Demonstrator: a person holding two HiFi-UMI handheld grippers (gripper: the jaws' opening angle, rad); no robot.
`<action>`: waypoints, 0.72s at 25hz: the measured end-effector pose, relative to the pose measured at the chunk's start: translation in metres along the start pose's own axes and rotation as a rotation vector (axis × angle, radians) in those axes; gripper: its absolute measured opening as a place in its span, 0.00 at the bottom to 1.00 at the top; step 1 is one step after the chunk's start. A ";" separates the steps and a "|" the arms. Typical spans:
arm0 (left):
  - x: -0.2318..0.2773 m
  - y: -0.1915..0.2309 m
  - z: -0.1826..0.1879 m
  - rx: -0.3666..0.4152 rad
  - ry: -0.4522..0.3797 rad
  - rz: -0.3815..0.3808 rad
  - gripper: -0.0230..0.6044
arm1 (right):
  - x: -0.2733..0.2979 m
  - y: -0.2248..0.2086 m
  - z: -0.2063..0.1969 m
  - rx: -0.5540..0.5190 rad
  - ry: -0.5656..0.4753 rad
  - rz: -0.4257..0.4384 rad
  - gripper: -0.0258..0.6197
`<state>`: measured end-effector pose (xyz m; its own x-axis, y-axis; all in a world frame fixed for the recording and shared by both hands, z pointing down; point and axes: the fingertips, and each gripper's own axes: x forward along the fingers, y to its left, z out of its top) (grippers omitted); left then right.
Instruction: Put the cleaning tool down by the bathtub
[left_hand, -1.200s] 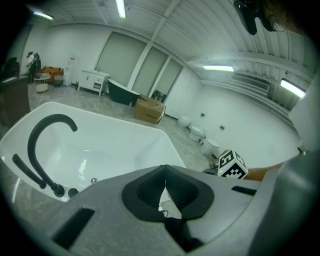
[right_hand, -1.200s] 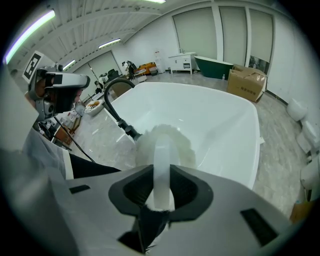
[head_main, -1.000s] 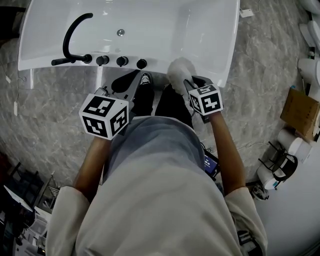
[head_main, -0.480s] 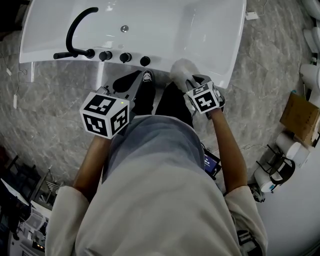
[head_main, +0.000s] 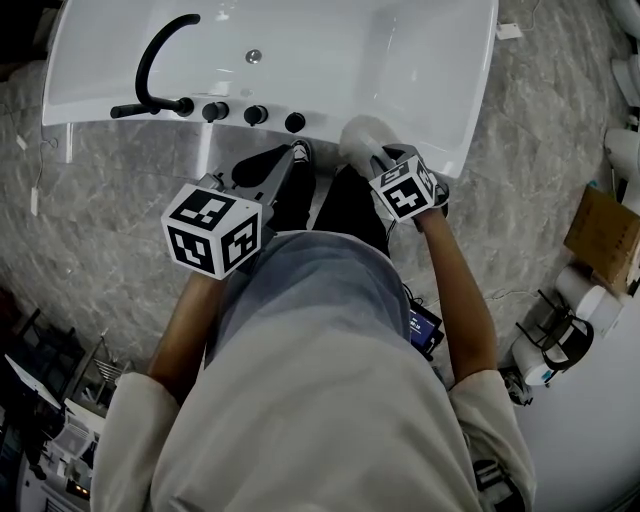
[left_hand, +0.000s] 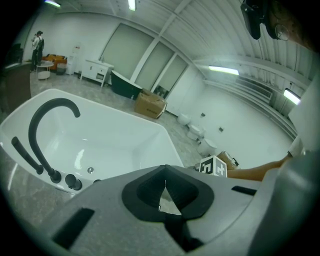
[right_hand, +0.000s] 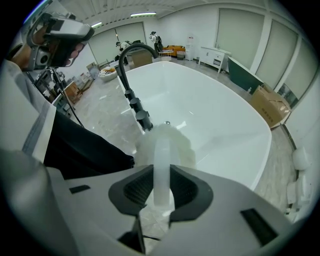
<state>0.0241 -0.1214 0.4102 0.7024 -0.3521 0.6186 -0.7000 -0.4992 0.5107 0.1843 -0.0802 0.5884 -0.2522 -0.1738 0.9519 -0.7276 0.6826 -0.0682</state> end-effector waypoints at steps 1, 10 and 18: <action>0.000 0.001 -0.001 -0.002 0.003 -0.001 0.04 | 0.002 0.000 0.001 -0.007 0.004 0.000 0.16; 0.000 0.002 -0.003 -0.008 0.022 0.008 0.04 | 0.018 -0.001 -0.002 -0.033 0.049 0.028 0.16; 0.000 0.010 -0.004 -0.026 0.026 0.028 0.04 | 0.029 -0.008 0.002 -0.019 0.060 0.024 0.16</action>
<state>0.0161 -0.1234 0.4174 0.6790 -0.3450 0.6481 -0.7229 -0.4684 0.5079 0.1819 -0.0918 0.6160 -0.2302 -0.1152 0.9663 -0.7095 0.6995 -0.0856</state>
